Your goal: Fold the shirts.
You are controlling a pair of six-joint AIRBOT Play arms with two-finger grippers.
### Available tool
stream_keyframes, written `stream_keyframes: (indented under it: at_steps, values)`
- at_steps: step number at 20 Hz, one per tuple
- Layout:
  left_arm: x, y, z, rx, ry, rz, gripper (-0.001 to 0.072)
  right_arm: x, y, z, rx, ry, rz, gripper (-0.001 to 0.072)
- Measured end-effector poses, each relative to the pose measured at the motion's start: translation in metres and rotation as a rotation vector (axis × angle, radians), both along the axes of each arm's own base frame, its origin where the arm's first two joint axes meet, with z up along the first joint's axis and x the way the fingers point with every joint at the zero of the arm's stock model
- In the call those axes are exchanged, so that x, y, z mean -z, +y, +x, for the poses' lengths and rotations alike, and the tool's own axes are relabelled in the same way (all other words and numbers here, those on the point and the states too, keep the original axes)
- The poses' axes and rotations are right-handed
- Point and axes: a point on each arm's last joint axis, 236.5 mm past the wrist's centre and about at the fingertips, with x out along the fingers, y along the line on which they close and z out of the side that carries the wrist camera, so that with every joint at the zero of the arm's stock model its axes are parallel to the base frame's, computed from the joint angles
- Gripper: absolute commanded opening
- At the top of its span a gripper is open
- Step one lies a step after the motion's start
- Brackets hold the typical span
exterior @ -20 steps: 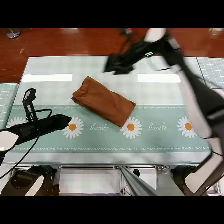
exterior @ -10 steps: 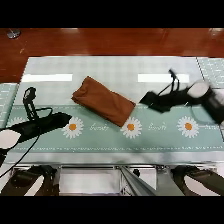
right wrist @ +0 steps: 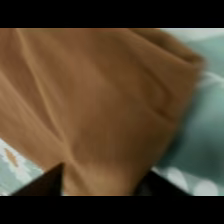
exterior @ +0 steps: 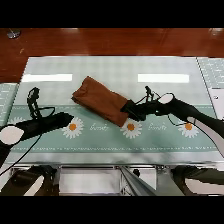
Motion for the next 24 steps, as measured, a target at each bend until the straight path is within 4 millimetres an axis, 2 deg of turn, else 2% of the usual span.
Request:
stream_keyframes:
  at_steps: [1,3,4,7,8,11,14,18,21,24]
  values:
    - [0.0,0.0,0.0,0.0,0.002,-0.001,0.0029,-0.003,0.011,0.006,-0.025,-0.005,0.017,0.0017]
    - [0.0,0.0,0.0,-0.001,0.0,-0.002,0.003,-0.017,0.03,0.022,-0.094,-0.058,0.047,0.0017]
    - [0.0,0.0,0.0,-0.002,0.001,-0.003,0.003,-0.03,0.038,0.032,-0.133,-0.101,0.061,0.0017]
    - [0.0,0.0,0.0,-0.002,0.001,-0.003,0.0029,-0.084,0.048,0.065,-0.265,-0.255,0.049,0.0017]
    - [0.0,0.0,0.0,-0.002,0.001,-0.003,0.003,-0.103,0.046,0.076,-0.296,-0.301,0.031,0.0017]
    - [0.0,0.0,0.001,-0.001,0.0,-0.003,0.003,-0.169,0.022,0.11,-0.34,-0.433,-0.045,0.0017]
    - [0.0,0.0,0.0,-0.001,0.0,-0.002,0.003,-0.229,-0.022,0.137,-0.311,-0.525,-0.113,0.0017]
    - [0.0,0.0,0.0,-0.001,0.001,-0.002,0.003,-0.273,-0.109,0.147,-0.213,-0.53,-0.213,0.0017]
    - [0.0,0.0,0.0,-0.001,0.001,-0.002,0.003,-0.291,-0.187,0.137,-0.105,-0.476,-0.274,0.0017]
    - [0.0,0.0,0.0,0.0,0.001,-0.002,0.003,-0.302,-0.256,0.111,0.003,-0.406,-0.319,0.0017]
